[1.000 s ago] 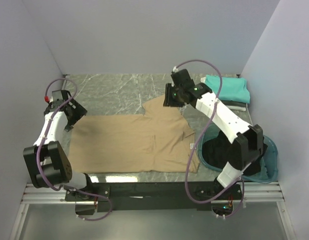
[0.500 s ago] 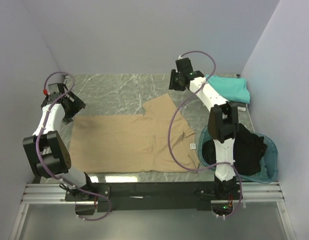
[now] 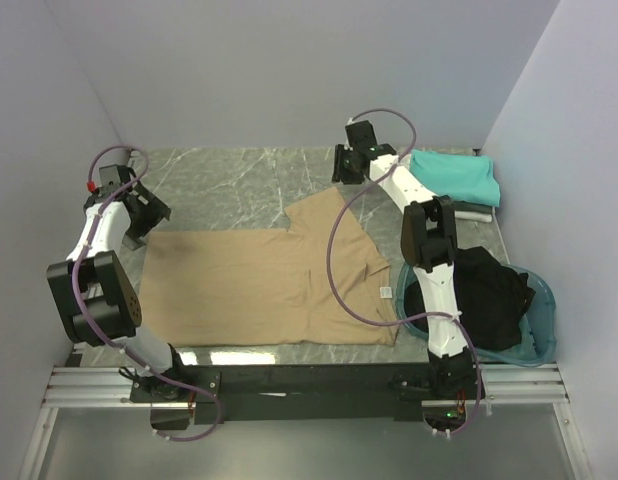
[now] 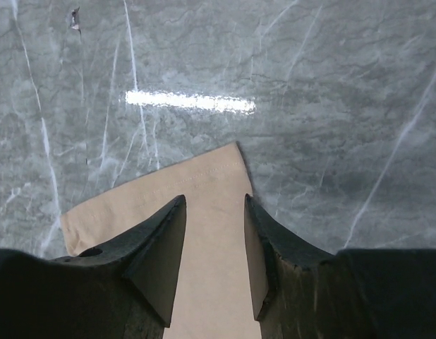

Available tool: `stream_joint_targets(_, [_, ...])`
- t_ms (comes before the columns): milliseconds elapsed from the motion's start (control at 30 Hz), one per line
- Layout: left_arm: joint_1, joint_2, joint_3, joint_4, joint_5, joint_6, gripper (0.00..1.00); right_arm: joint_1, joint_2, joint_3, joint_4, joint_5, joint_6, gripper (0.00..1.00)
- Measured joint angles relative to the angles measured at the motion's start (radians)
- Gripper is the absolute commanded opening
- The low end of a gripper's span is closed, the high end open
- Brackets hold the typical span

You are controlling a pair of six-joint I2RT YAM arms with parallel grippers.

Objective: Fold and stack the t-shirts
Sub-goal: Fold the tshirt

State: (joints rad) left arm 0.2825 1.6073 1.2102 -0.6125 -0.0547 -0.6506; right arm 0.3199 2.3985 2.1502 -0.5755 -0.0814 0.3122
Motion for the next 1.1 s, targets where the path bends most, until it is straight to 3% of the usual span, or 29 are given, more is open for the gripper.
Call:
stream_joint_targets(900, [0.022,0.049,0.036,-0.015,-0.014,0.028,0.93,0.008,0.140,0.107,-0.026,-0.009,0.005,0.48])
stream_joint_targets(1100, [0.049,0.049,0.036,-0.024,-0.014,0.039,0.93,0.015,0.156,0.121,-0.031,-0.008,0.004,0.34])
